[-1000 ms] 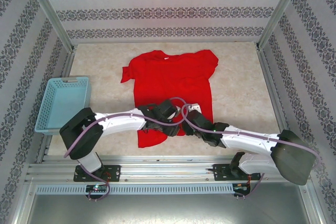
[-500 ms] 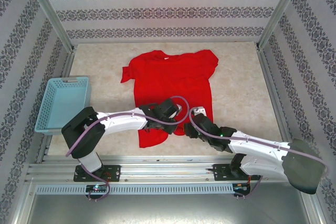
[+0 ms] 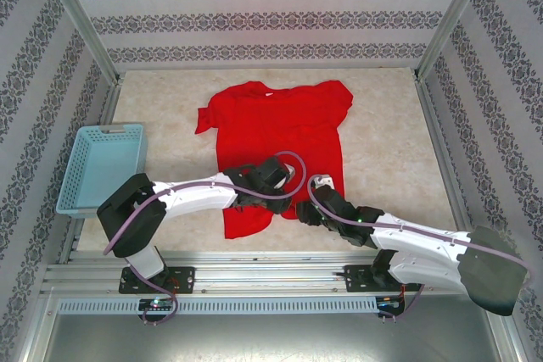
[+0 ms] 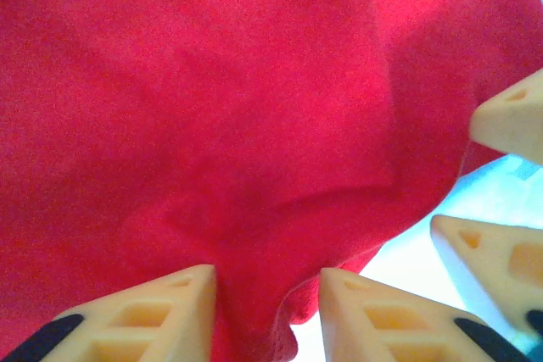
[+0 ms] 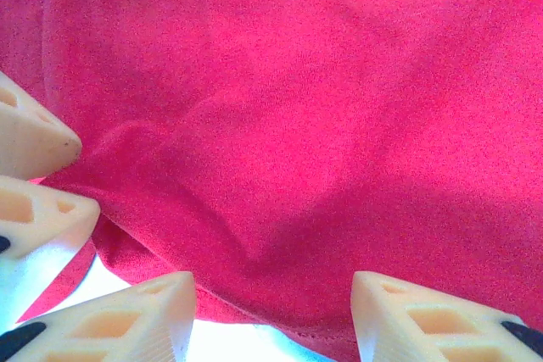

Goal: Fold the inside-out t-shirt

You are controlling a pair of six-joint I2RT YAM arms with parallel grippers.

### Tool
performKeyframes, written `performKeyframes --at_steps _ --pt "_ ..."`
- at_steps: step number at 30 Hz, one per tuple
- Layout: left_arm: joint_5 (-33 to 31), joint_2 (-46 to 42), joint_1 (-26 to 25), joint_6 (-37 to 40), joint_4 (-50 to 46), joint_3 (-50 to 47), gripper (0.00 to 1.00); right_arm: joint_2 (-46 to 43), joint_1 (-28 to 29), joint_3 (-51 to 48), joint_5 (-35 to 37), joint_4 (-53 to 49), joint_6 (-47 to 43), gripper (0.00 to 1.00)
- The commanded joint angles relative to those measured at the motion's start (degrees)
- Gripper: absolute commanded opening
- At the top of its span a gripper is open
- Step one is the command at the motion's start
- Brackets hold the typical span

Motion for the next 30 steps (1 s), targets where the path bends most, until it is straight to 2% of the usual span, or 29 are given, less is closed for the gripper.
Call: performKeyframes --at_steps 1,6,9,10,14,17,19,27,30 --pt "-0.8 1.2 0.0 0.7 0.2 2.1 0.30 -1.4 -0.1 -0.7 0.1 -0.9 0.9 0.53" --pt "-1.6 0.1 0.0 0.4 -0.2 2.0 0.16 -2.6 -0.1 -1.1 0.4 -1.8 0.9 0.53" --pt "-0.4 -0.8 0.0 0.3 0.4 1.5 0.12 -2.9 -0.1 -1.1 0.1 -1.5 1.1 0.53" --pt "-0.2 -0.8 0.0 0.5 0.1 1.4 0.13 -2.9 -0.1 -1.1 0.1 -1.4 1.1 0.53" --pt "-0.2 -0.8 0.0 1.3 -0.8 0.6 0.30 -3.5 -0.1 -1.1 0.3 -1.6 1.2 0.54" --pt "0.3 -0.5 0.0 1.5 -0.9 0.1 0.35 -3.5 -0.1 -1.1 0.4 -1.8 1.1 0.55" --pt "0.1 -0.1 0.0 1.5 -1.2 0.1 0.35 -3.6 -0.1 -1.1 0.4 -2.1 1.1 0.55" --pt "-0.6 0.6 0.0 1.7 -1.6 0.7 0.15 -4.9 -0.1 -1.1 0.8 -3.2 1.1 0.56" --pt "-0.7 0.8 0.0 2.0 -2.1 1.1 0.11 -5.7 -0.1 -1.1 1.0 -3.6 1.3 0.57"
